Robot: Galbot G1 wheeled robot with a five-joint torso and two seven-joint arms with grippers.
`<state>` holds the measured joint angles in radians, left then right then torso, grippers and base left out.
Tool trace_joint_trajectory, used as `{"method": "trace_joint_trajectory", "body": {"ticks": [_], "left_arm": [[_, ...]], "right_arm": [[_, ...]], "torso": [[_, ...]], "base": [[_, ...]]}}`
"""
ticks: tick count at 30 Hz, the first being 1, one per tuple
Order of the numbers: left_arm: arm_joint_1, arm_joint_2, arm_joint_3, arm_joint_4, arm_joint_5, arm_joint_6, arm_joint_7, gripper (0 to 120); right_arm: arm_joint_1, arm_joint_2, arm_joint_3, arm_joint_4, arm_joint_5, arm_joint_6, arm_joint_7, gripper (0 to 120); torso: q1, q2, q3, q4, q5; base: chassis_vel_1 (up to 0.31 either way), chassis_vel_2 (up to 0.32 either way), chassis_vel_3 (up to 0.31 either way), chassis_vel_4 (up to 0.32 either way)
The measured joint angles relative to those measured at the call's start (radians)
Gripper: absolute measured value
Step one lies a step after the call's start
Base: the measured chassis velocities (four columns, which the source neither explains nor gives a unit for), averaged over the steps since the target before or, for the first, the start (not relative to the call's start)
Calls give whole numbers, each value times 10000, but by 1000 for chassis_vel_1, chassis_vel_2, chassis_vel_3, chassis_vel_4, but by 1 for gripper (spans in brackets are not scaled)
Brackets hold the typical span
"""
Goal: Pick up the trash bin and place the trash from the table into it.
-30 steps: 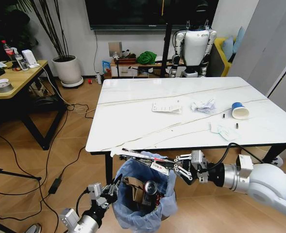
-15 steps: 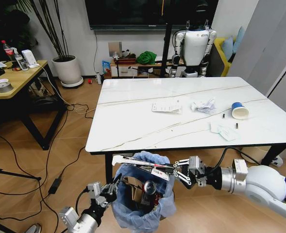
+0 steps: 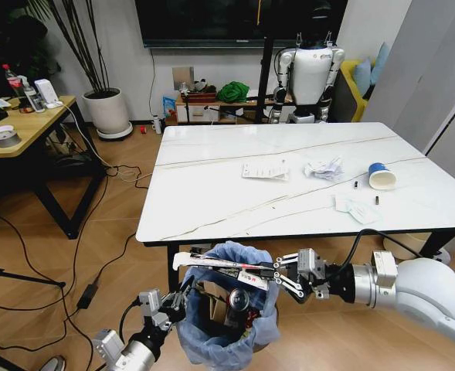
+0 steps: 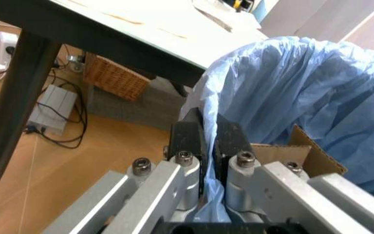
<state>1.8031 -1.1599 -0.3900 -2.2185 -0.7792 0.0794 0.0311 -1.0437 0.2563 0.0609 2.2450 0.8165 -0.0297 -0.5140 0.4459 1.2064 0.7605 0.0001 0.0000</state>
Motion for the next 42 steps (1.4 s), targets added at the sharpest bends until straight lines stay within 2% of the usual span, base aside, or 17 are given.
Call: {"method": "trace_joint_trajectory", "body": {"ticks": [14, 25, 27, 31, 35, 36, 39, 41, 42], "left_arm": [[-86, -4, -67, 14, -28, 4, -24, 0], [-192, 7, -46, 122, -76, 12, -41, 0], [-211, 2, -43, 127, -92, 16, -44, 0], [-230, -3, -35, 128, -110, 25, -50, 0], [-233, -7, -35, 129, -123, 26, -51, 0], [-234, -6, -35, 128, -131, 27, -52, 0], [-238, -1, -42, 128, -152, 29, -53, 0], [-235, 1, -43, 129, -152, 29, -54, 0], [-227, 7, -46, 130, -152, 29, -54, 0]], "right_arm": [[-37, -470, 330, 312, -432, -960, 345, 0], [-12, -512, 375, 427, -586, -980, 455, 2], [-15, -506, 366, 403, -608, -948, 435, 5], [-18, -512, 352, 390, -608, -923, 374, 27], [-28, -503, 332, 381, -598, -917, 354, 34], [-40, -488, 324, 359, -598, -908, 331, 41], [-50, -480, 314, 355, -517, -900, 321, 55], [-47, -464, 314, 361, -412, -892, 326, 57], [-34, -438, 318, 363, -303, -875, 343, 62]], "torso": [[1, 0, 0, 0, 0], [2, 0, 0, 0, 0], [2, 0, 0, 0, 0], [2, 0, 0, 0, 0], [2, 0, 0, 0, 0], [2, 0, 0, 0, 0], [2, 0, 0, 0, 0], [2, 0, 0, 0, -1], [2, 0, 0, -1, -1]], "base": [[0, 0, 0, 0], [0, 0, 0, 0], [0, 0, 0, 0], [0, 0, 0, 0], [0, 0, 0, 0], [0, 0, 0, 0], [0, 0, 0, 0], [0, 0, 0, 0], [0, 0, 0, 0]]}}
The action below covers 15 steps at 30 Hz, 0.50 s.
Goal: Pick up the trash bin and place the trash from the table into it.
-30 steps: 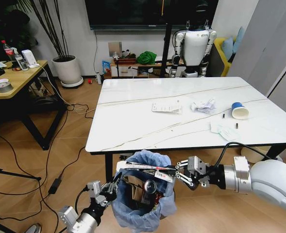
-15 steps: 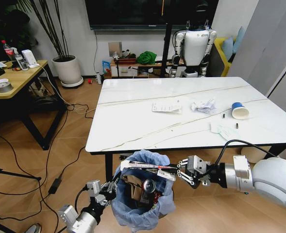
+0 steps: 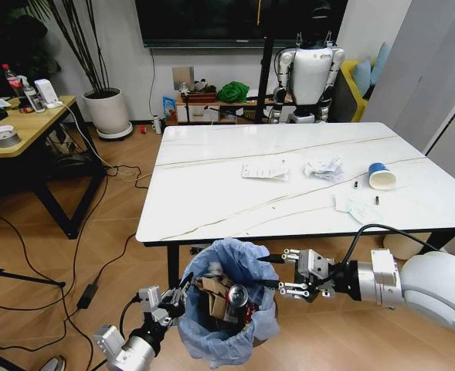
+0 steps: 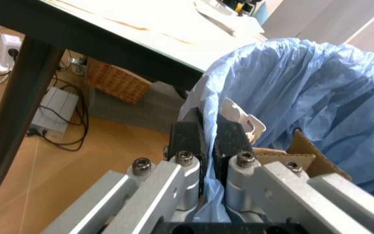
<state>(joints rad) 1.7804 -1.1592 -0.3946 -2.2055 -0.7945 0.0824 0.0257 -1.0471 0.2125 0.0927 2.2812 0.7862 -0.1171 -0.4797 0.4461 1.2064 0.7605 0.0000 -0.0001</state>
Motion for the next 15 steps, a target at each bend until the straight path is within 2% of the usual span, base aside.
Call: {"method": "trace_joint_trajectory", "body": {"ticks": [4, 5, 9, 11, 15], "left_arm": [[161, 15, -82, -2, 1, -2, 0, 0], [161, 15, -82, -2, 1, -2, 0, 0], [371, -4, -264, -115, 1, -24, 0, 0], [408, -18, -297, -137, 7, -29, 2, 0], [583, -53, -473, -259, 27, -69, 9, 0]], "right_arm": [[450, 621, 64, -206, 969, 107, 574, 79], [450, 621, 64, -206, 969, 107, 574, 79], [1314, 1883, -39, -1285, 1830, 344, 1318, 97], [1453, 2144, -36, -1598, 1914, 412, 1540, 98], [1808, 3206, 156, -2921, 1980, 741, 2303, 100]], "torso": [[-1, 0, -1, 0, -3], [-1, 0, -1, 0, -3], [0, 0, 0, 2, 1], [0, 0, 0, 2, 2], [0, 0, 2, 1, 0]], "base": [[0, 0, 0, 0], [0, 0, 0, 0], [0, 0, 0, 0], [0, 0, 0, 0], [0, 0, 0, 0]]}}
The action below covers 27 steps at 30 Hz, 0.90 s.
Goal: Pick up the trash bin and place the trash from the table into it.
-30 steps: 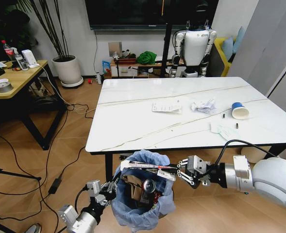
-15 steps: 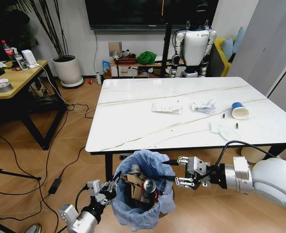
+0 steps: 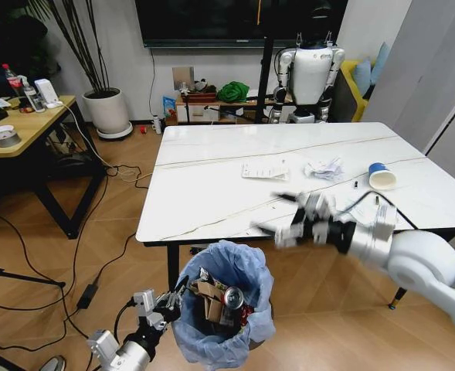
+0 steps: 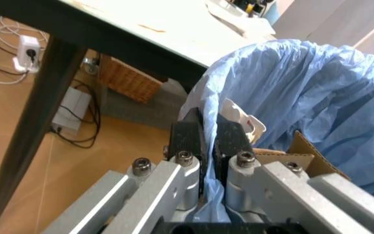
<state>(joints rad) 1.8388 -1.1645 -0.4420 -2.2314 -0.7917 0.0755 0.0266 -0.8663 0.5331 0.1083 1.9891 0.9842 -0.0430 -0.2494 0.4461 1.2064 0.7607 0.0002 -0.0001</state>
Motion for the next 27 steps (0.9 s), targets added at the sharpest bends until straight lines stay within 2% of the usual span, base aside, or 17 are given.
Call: {"method": "trace_joint_trajectory", "body": {"ticks": [7, 10, 13, 20, 27], "left_arm": [[73, -13, -21, -64, 28, -7, 2, 0], [81, -27, -16, -65, 35, -9, 4, 0], [55, -45, -28, -65, 32, -11, 4, 0], [67, -37, -96, -71, -26, -12, 5, 0], [160, -31, -188, -103, -69, -24, 6, 0]], "right_arm": [[477, 1195, -15, -1533, -147, 522, 464, 100], [655, 1595, -71, -1876, -58, 366, 664, 100], [1228, 2358, -321, -2556, 206, 12, 1208, 100], [2401, 3416, -1030, -4110, 621, -314, 2015, 100], [3040, 4290, -1352, -5602, 751, -344, 2266, 100]], "torso": [[1, 0, 0, 0, -5], [1, 0, -1, -1, 2], [-1, 0, -1, -1, 1], [0, -1, -1, 1, -3], [-1, -1, -1, 0, -1]], "base": [[0, 0, 0, 0], [0, 0, 0, 0], [0, 0, 0, 0], [0, 0, 0, 0], [0, 0, 0, 0]]}}
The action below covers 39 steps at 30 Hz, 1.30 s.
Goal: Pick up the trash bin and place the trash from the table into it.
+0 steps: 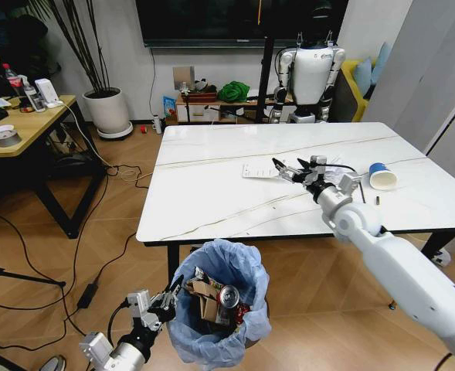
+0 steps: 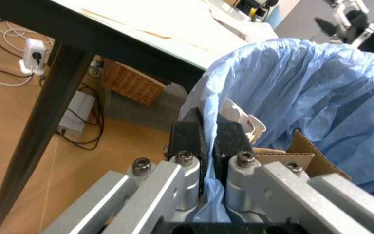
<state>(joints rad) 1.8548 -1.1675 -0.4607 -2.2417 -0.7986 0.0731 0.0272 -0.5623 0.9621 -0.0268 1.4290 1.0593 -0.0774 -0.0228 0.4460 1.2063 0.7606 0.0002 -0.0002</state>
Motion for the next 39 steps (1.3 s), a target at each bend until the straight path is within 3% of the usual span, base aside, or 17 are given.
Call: {"method": "trace_joint_trajectory", "body": {"ticks": [12, 33, 39], "left_arm": [[-29, -10, -58, 38, -60, -8, 0, 0], [-65, -25, -78, 85, -65, -8, -5, 0], [-66, -15, -85, 85, -69, -8, -9, 0]], "right_arm": [[725, 1069, 109, -2181, 155, -39, 79, 100], [1436, 2312, 183, -4271, 393, 27, -385, 100], [1583, 2578, 152, -4651, 308, 174, -659, 88]], "torso": [[0, 0, 0, -2, 1], [0, 0, 0, 0, 1], [0, 2, -1, 0, 0]], "base": [[0, 0, 0, 0], [0, 0, 0, 0], [0, 0, 0, 0]]}}
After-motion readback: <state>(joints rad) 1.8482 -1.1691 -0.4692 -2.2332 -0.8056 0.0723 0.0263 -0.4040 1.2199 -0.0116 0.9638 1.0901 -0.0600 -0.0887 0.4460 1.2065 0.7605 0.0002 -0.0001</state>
